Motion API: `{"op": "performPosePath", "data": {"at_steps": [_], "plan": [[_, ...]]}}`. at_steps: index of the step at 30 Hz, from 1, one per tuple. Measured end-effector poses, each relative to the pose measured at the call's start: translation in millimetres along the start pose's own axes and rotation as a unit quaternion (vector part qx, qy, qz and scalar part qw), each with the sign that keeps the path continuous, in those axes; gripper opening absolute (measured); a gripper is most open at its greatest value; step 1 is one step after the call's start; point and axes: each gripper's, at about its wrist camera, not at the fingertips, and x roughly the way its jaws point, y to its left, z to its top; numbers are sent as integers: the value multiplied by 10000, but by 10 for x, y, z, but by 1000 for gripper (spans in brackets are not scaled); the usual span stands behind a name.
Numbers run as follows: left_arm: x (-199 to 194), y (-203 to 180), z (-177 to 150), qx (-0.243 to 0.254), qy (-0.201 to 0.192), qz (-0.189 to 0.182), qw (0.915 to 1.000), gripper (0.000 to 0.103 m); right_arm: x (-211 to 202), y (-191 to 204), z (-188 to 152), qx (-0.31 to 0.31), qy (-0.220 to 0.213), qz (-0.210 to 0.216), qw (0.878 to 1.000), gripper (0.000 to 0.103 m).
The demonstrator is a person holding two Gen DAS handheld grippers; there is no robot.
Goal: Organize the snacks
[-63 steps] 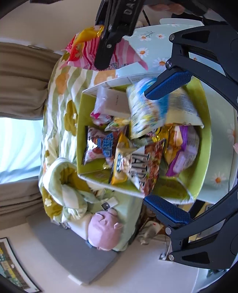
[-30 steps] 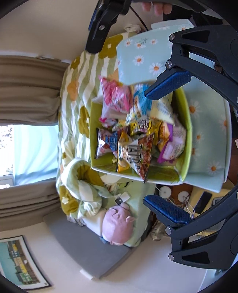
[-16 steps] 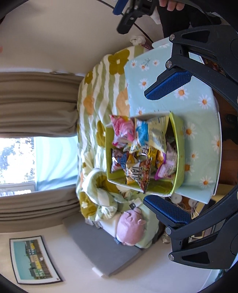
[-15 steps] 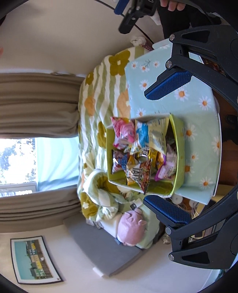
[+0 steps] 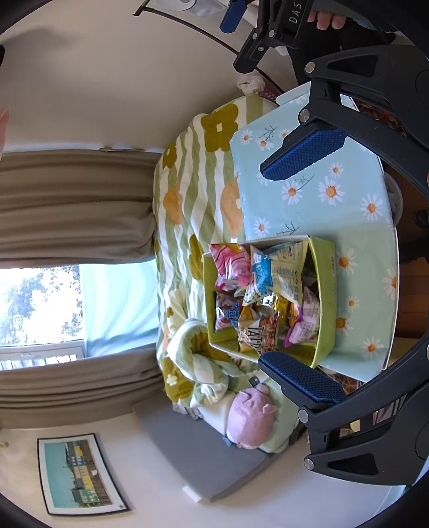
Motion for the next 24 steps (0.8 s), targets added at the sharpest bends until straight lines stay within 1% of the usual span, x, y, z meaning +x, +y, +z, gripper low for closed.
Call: {"op": "performPosePath", "data": {"at_steps": [24], "plan": [[-78,-21,-48,-88,-38,60,9999,103,-38,-18,-46,-36,-29,47,10000,103]]}}
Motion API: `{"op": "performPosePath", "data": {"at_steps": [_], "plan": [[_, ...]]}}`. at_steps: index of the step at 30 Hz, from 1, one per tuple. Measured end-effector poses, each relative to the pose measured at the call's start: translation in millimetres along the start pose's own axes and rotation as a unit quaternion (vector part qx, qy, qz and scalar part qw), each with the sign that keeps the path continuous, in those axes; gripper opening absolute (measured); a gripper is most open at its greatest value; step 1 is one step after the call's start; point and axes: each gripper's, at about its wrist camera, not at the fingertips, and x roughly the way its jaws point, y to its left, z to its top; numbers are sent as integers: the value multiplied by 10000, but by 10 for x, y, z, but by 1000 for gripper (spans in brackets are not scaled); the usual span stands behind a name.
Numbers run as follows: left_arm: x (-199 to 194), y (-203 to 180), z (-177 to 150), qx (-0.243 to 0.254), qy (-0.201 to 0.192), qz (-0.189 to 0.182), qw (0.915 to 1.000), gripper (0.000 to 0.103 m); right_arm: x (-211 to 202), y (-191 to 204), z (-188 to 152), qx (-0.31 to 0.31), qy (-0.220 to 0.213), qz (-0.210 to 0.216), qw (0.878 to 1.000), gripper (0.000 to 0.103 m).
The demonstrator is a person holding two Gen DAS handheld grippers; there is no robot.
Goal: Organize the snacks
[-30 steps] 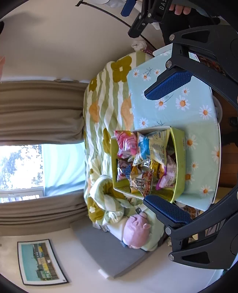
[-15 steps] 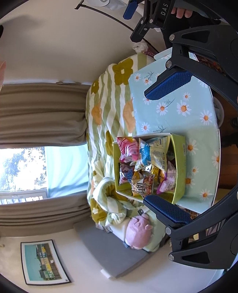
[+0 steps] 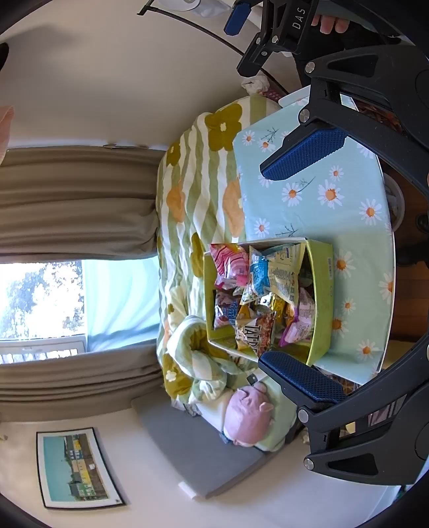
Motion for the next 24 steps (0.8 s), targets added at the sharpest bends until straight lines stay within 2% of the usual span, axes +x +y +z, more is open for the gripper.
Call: {"op": "performPosePath", "data": {"at_steps": [24], "plan": [[-17,4,-7,-20,-34,9,10000,103,2,18,3,-6,0,2,10000,103]]}}
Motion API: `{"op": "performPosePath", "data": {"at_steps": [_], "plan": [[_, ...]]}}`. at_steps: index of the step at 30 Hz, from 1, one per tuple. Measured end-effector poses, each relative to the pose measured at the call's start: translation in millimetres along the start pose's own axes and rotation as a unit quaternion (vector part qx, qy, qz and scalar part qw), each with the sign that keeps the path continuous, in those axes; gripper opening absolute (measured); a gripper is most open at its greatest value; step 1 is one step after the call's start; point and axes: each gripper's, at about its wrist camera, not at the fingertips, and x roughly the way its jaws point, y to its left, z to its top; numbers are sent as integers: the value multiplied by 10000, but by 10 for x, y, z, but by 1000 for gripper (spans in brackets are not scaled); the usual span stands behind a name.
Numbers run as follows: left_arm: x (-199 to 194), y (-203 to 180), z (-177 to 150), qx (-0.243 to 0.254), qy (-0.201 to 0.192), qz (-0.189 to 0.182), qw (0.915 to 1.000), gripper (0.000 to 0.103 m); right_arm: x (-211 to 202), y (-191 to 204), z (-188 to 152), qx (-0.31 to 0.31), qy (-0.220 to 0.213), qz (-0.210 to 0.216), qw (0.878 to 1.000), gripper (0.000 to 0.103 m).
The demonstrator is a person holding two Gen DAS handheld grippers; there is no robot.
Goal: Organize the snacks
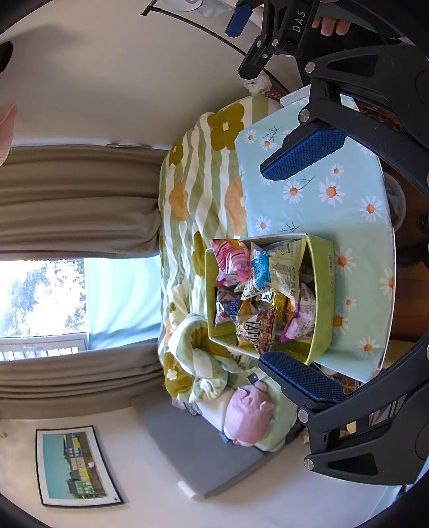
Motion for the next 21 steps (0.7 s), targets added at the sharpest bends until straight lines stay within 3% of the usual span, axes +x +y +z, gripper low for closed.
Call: {"op": "performPosePath", "data": {"at_steps": [21], "plan": [[-44,-25,61,-9,-194,47,9998,103,6,54,5,-20,13,-13,10000,103]]}}
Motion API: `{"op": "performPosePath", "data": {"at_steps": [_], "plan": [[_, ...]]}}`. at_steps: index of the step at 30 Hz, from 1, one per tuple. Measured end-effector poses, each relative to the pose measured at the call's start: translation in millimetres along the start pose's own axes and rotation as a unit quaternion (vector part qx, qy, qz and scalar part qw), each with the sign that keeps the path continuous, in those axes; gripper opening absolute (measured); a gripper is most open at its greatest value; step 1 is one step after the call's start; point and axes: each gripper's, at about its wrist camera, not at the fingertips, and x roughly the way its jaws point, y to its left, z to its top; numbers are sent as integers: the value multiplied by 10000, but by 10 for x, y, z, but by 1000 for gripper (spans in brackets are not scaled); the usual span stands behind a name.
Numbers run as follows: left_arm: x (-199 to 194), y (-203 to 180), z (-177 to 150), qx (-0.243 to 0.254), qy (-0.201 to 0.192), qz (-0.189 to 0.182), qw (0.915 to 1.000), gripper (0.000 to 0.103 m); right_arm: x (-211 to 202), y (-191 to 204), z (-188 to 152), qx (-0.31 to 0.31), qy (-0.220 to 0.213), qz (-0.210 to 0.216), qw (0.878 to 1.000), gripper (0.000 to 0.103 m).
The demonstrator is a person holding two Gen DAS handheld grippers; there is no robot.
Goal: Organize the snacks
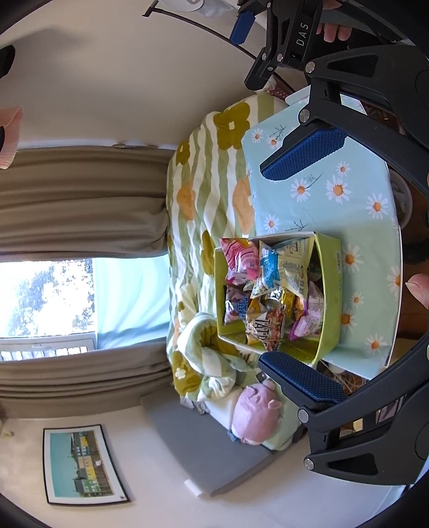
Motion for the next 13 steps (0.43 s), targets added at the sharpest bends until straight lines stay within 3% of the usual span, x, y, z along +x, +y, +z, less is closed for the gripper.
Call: {"op": "performPosePath", "data": {"at_steps": [13], "plan": [[126,60,-13,-120,98,19,9999,103,43,80,-11,-27,53,-10,10000,103]]}}
